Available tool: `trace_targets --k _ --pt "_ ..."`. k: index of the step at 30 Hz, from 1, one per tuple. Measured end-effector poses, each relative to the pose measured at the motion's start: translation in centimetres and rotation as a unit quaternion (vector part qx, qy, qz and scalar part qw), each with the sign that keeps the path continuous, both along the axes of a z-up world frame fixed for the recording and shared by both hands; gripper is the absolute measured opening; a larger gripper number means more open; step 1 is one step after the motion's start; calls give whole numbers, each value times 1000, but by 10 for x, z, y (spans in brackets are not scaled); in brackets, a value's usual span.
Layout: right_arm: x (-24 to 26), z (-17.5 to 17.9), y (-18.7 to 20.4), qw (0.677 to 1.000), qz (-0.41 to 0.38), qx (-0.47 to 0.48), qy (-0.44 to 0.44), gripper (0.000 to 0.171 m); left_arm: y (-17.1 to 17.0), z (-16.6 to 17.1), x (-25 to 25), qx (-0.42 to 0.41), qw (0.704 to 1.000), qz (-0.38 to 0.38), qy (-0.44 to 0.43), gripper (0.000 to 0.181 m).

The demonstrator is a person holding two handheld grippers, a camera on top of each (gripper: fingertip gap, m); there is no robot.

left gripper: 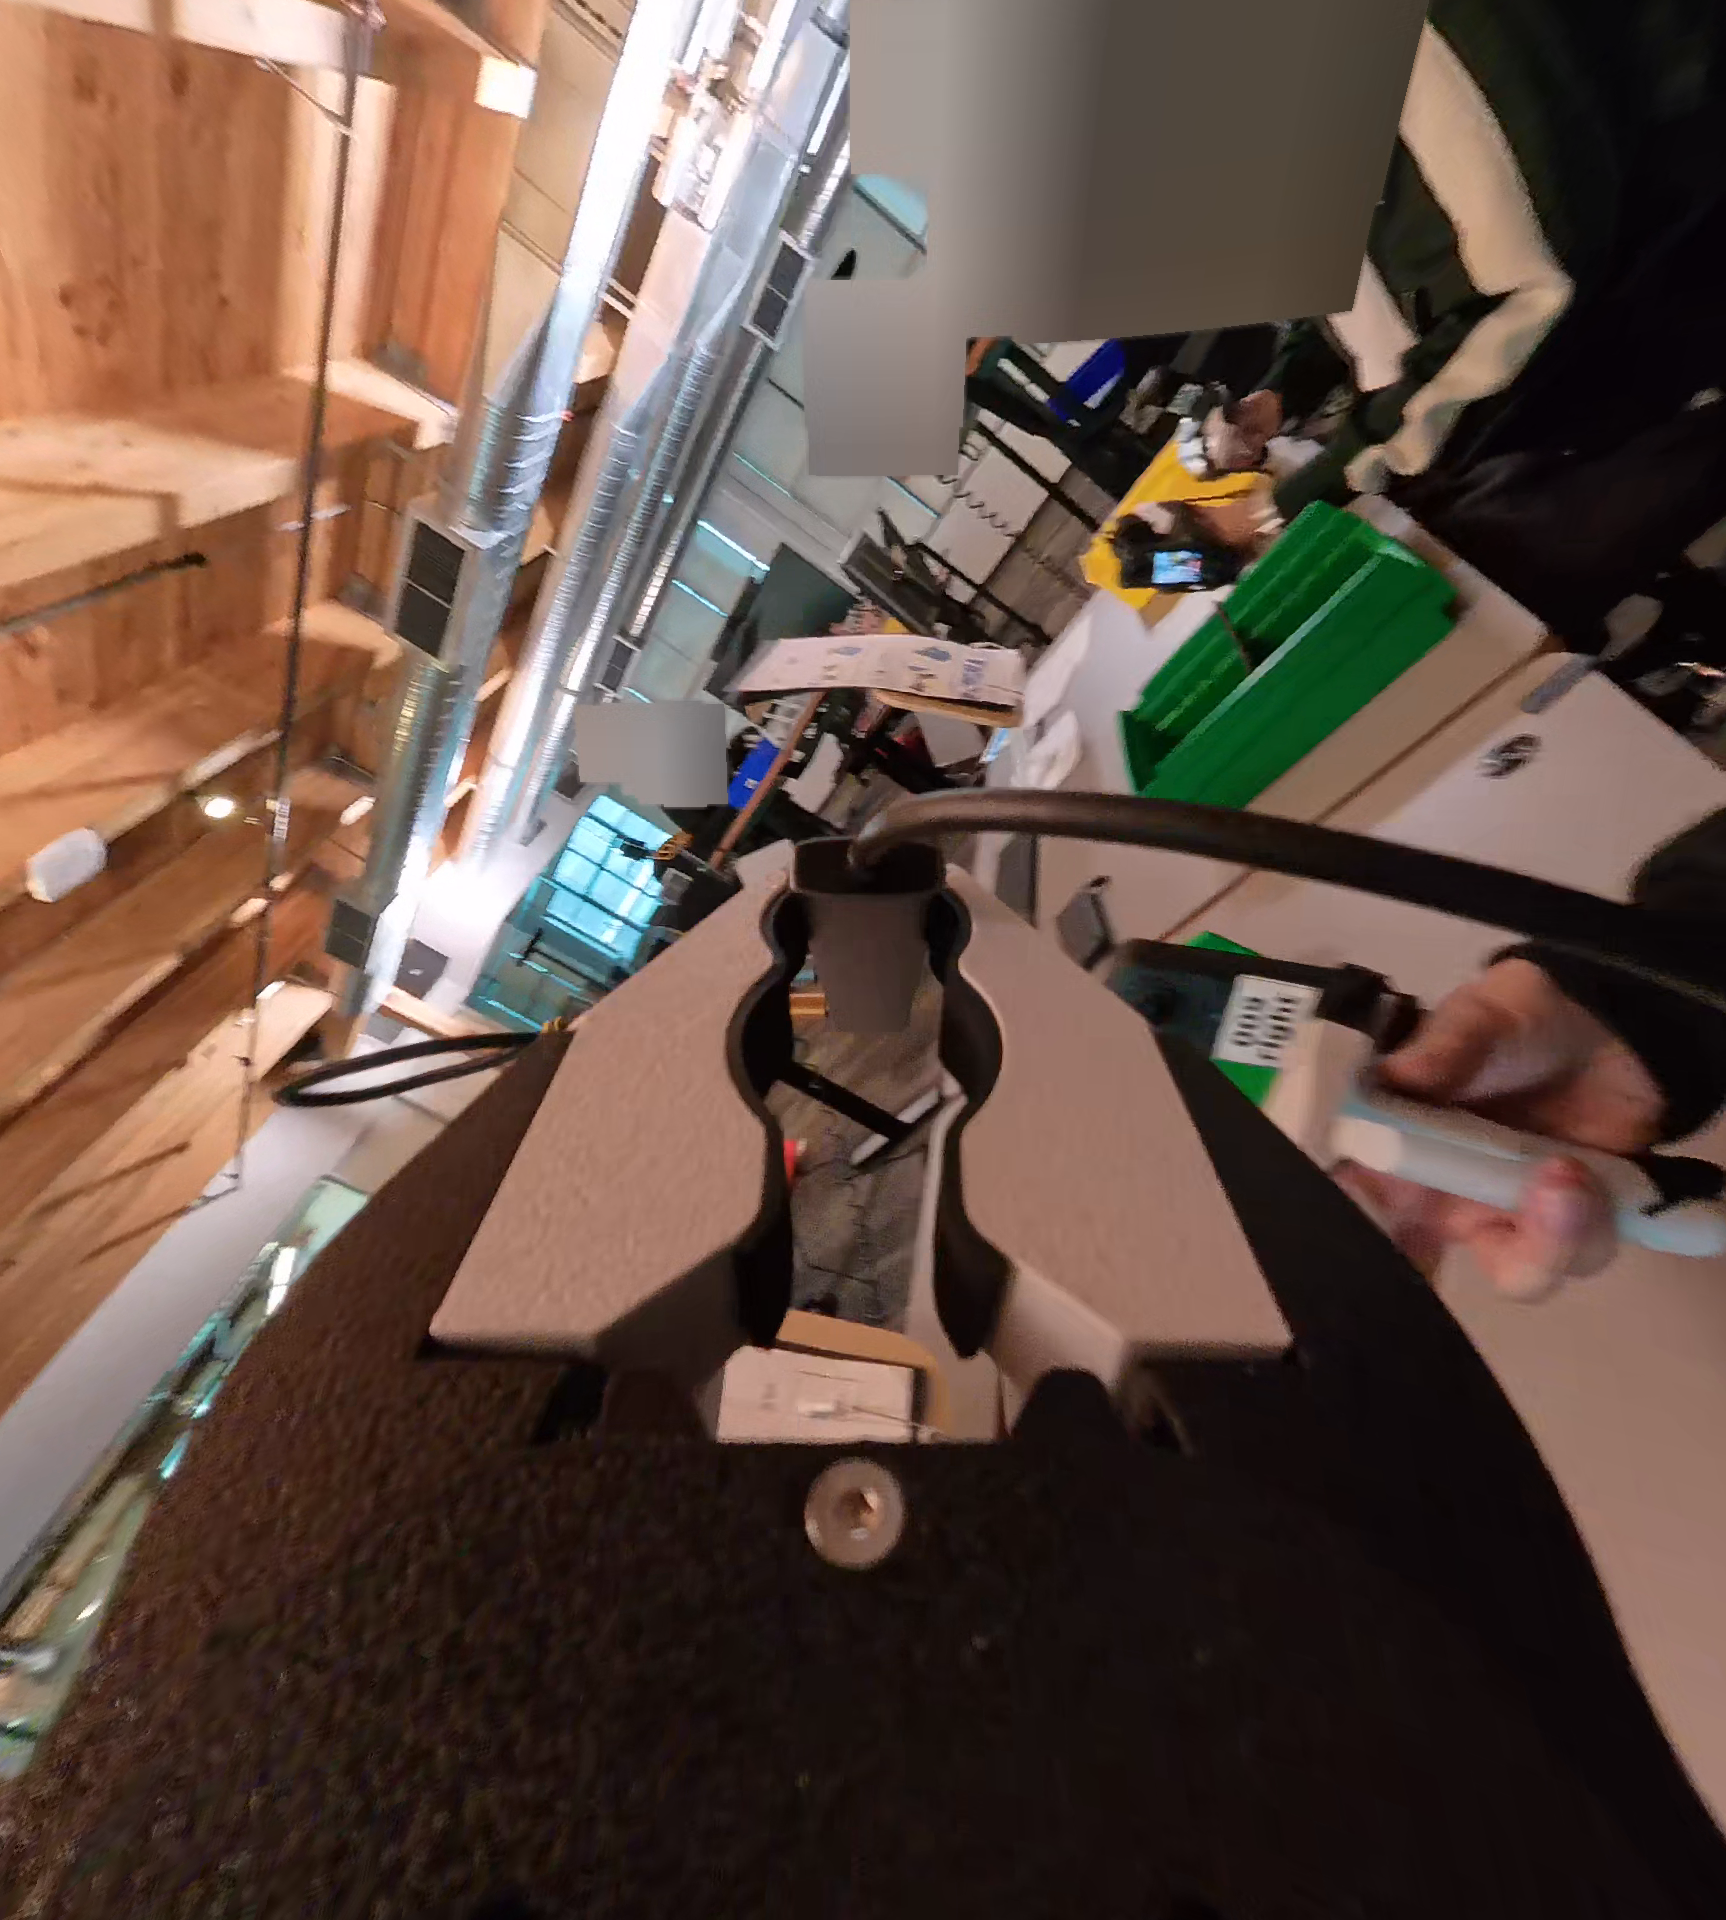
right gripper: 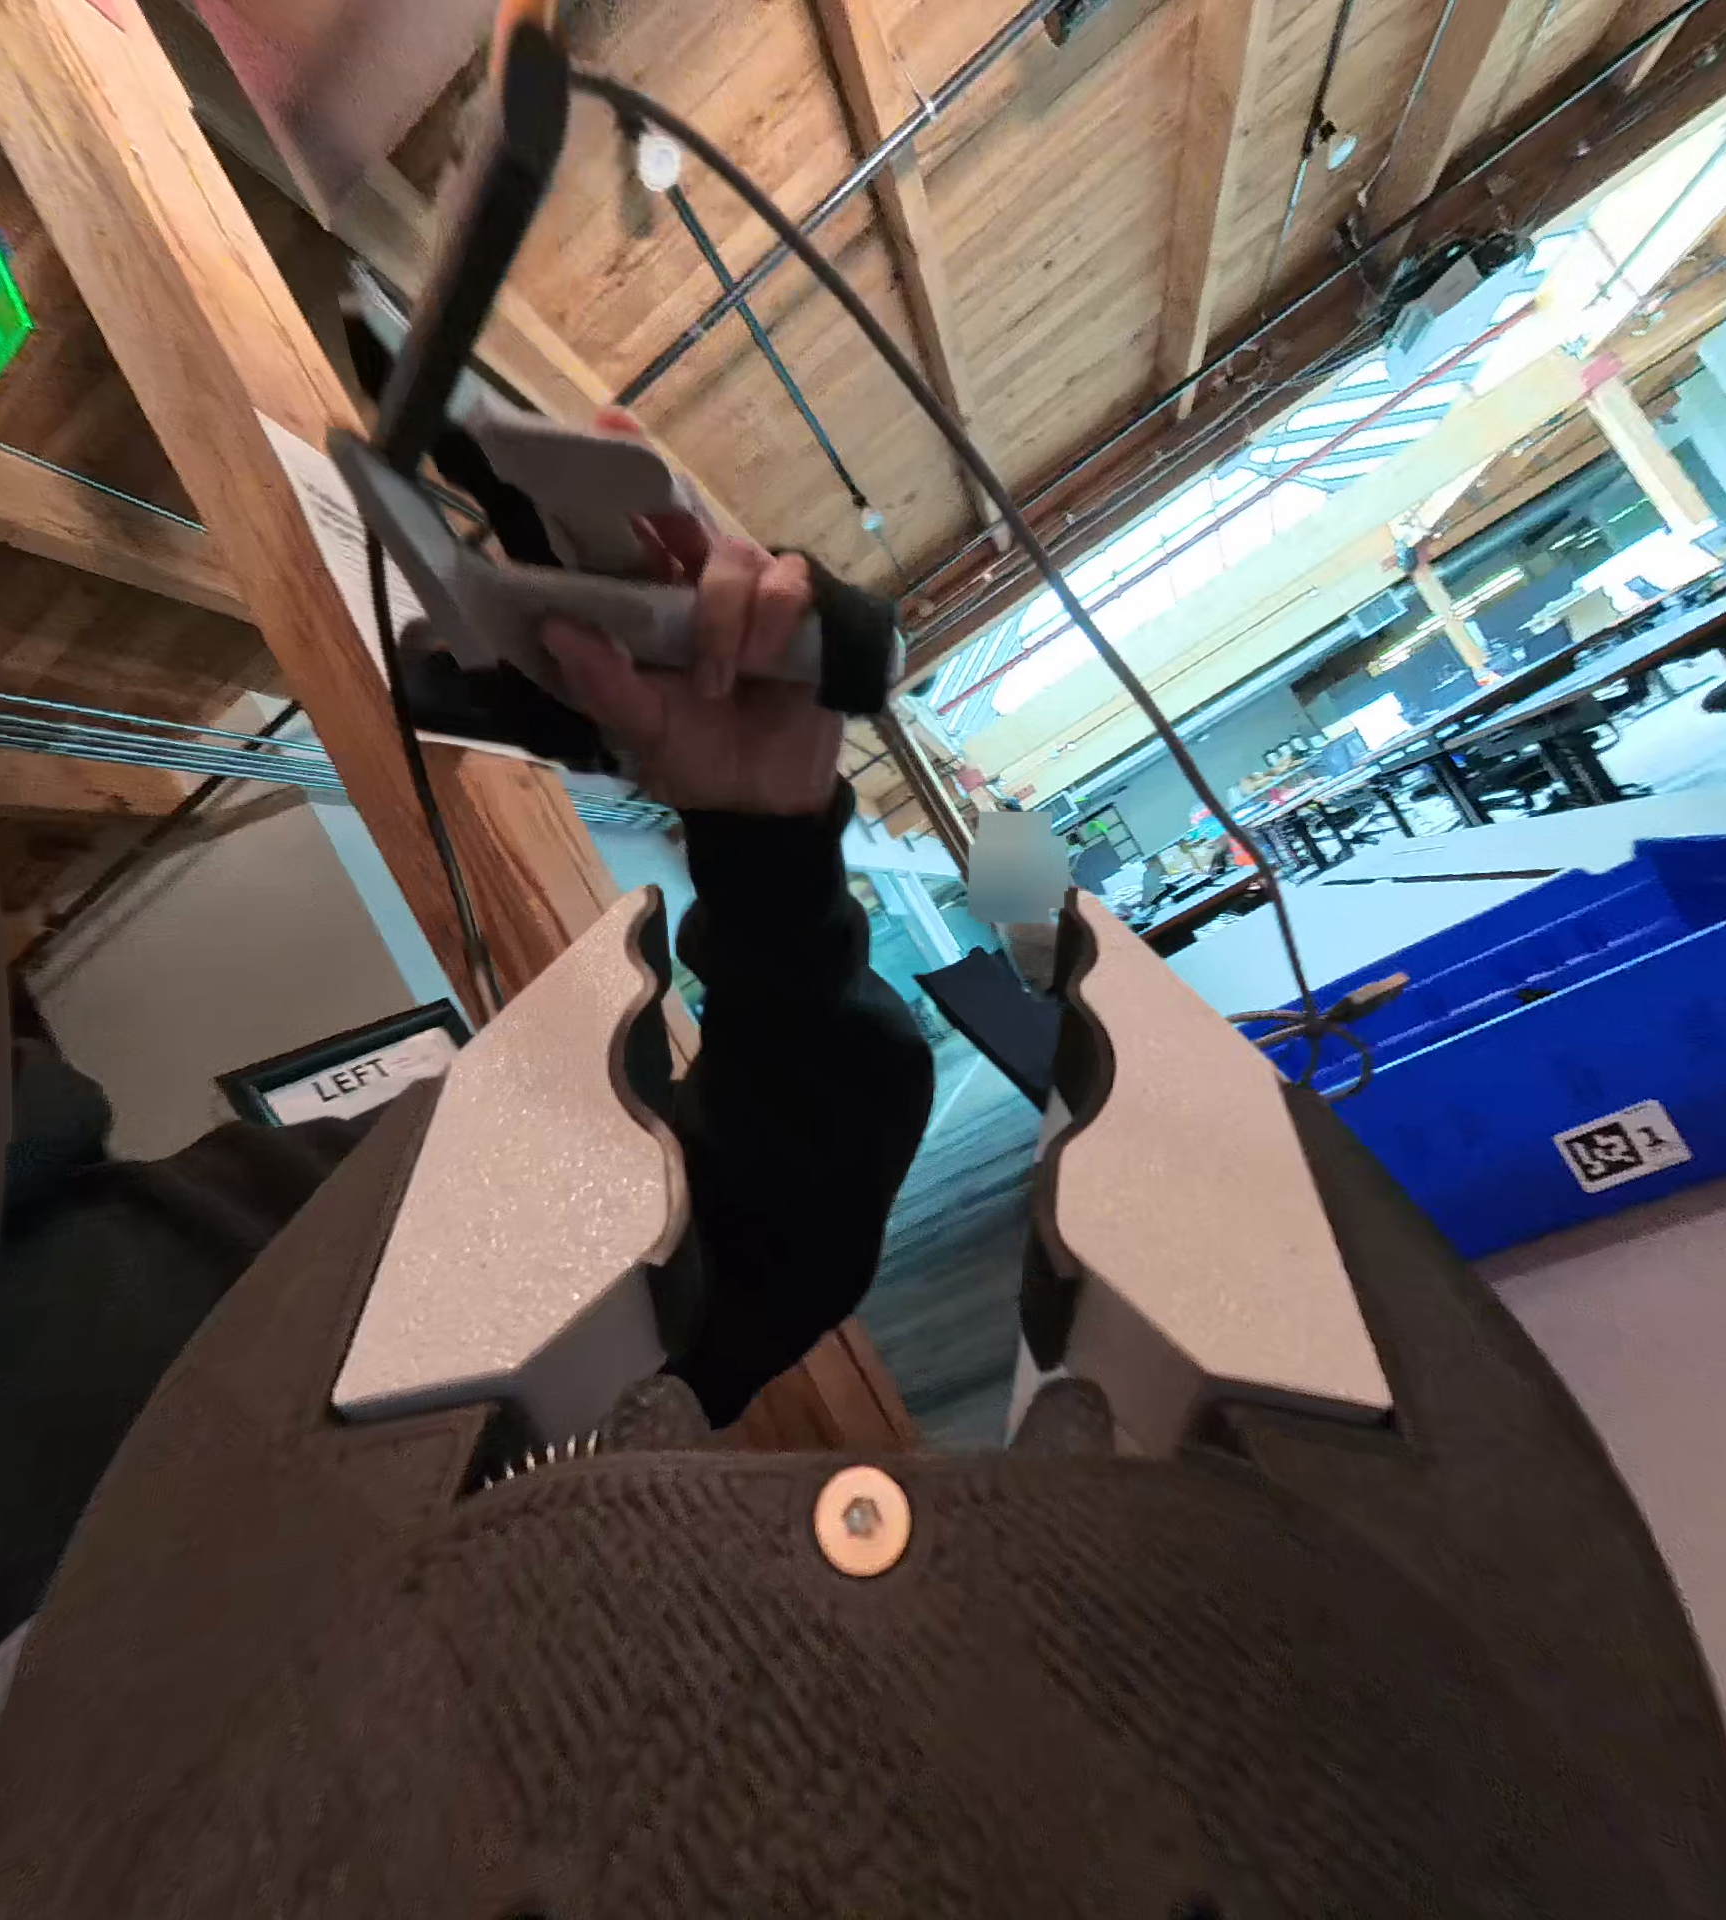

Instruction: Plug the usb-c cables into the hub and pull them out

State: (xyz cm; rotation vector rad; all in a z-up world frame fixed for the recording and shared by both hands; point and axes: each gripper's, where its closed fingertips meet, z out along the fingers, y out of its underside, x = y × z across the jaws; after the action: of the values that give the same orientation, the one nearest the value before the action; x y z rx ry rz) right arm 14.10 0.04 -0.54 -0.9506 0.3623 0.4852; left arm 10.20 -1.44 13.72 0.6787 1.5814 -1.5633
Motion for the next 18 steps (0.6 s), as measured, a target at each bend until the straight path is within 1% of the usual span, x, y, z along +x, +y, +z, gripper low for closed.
trace_targets --k 3,5,7,8,9,11,15,18 --pt "10 -5 -10 999 -33 -13 4 72 7 45 13 -22 999 20 -23 21" --pt "17 -9 -15 998 -49 -22 10 69 14 71 25 -32 999 33 -22 21" --pt "23 -12 -20 998 -59 -27 16 68 20 84 33 -34 999 39 -13 21" --pt "25 -13 -22 998 -62 -27 17 67 20 81 35 -23 999 33 -4 21" --pt "27 -14 -25 997 -67 -28 18 65 20 75 36 -11 999 31 0 21" --pt "33 -16 -32 996 -80 -32 23 68 20 51 44 12 999 41 6 21" --pt "38 -20 -41 996 -80 -27 32 68 21 -19 67 53 996 72 26 20" --pt "38 -27 -29 997 -57 -23 50 71 16 -79 72 77 993 83 36 21"
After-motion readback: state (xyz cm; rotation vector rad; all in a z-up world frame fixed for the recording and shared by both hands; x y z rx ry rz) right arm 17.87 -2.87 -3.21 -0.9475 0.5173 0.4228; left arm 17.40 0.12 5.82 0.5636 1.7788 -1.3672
